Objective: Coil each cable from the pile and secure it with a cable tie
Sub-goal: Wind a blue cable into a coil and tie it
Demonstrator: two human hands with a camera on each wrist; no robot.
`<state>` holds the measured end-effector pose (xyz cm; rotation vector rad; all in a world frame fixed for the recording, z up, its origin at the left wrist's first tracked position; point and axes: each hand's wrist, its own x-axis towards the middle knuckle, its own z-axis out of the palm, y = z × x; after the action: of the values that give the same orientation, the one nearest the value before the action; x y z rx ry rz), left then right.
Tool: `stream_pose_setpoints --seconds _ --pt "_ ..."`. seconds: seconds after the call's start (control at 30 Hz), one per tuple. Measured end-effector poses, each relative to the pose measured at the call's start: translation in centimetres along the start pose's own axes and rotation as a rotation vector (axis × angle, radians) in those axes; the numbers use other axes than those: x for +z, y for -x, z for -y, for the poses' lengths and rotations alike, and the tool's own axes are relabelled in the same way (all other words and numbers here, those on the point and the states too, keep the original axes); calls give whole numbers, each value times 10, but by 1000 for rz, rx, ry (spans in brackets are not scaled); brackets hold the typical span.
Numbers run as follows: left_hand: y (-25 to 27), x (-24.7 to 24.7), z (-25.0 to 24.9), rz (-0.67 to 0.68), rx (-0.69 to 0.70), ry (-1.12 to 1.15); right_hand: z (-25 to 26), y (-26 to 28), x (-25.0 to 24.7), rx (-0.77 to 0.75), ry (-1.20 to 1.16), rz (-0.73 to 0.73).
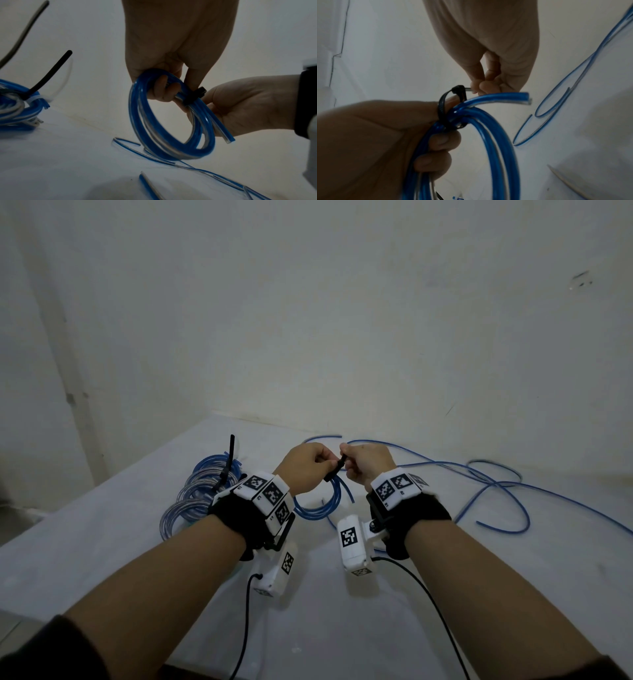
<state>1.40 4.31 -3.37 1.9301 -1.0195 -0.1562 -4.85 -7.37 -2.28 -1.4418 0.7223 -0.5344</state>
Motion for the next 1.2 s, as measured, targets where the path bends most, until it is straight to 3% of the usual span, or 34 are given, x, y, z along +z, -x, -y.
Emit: stream_pose_setpoints --seconds 0.2,0.33,0.57,0.8,1.2 --pt "-4 0 -1 -49 -17 6 2 11 3 21 -52 89" --pt "-7 -2 0 -118 -49 23 2 17 5 -34 40 165" --pt "-4 4 4 -148 -46 64 -4 20 11 -105 66 67" --pt "-4 3 3 -216 -57 150 -3 21 14 -75 -6 25" --pt "-4 6 6 -164 -82 75 -8 20 12 48 -22 -22"
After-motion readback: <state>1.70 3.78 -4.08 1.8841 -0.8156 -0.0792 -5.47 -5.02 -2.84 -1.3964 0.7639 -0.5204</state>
